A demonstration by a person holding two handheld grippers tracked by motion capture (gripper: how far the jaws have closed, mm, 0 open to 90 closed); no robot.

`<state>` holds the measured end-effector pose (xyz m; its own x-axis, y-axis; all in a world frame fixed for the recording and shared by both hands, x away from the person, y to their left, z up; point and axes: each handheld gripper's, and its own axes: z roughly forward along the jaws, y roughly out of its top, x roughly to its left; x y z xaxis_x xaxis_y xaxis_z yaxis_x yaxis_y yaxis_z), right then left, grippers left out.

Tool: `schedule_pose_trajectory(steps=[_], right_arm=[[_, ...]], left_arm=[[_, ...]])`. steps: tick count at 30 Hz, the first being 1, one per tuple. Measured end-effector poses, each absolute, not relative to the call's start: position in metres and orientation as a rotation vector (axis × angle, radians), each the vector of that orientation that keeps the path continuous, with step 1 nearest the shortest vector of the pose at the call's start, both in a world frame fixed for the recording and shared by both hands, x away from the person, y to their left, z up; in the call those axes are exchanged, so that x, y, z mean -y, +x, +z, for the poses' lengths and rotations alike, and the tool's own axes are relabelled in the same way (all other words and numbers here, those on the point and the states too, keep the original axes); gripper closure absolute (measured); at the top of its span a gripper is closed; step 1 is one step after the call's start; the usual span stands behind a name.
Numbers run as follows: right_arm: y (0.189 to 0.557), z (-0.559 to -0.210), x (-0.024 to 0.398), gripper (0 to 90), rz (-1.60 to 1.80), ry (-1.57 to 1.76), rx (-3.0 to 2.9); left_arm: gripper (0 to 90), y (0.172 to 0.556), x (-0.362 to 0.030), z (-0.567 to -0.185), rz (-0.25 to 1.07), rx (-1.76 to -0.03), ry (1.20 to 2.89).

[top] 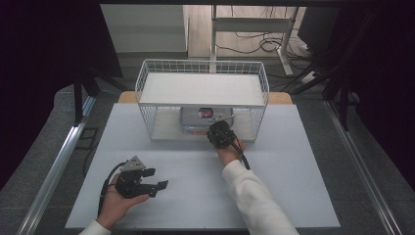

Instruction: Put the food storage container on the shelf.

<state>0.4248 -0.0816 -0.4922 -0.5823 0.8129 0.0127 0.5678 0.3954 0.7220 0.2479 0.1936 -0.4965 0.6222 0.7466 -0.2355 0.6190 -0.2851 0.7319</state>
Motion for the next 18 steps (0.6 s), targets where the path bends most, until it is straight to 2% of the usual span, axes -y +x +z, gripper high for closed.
schedule_pose_trajectory(steps=[11, 18], right_arm=[[0.384, -0.479, 0.104, 88.6, 1.056, 1.057, -2.428], [0.331, -0.465, 0.153, 88.5, 1.087, 0.942, -2.467]], left_arm=[[28.8, 0.247, -0.194, -0.496, 0.209, -1.075, 2.004], [28.8, 0.244, -0.196, -0.497, 0.228, -1.089, 1.998]])
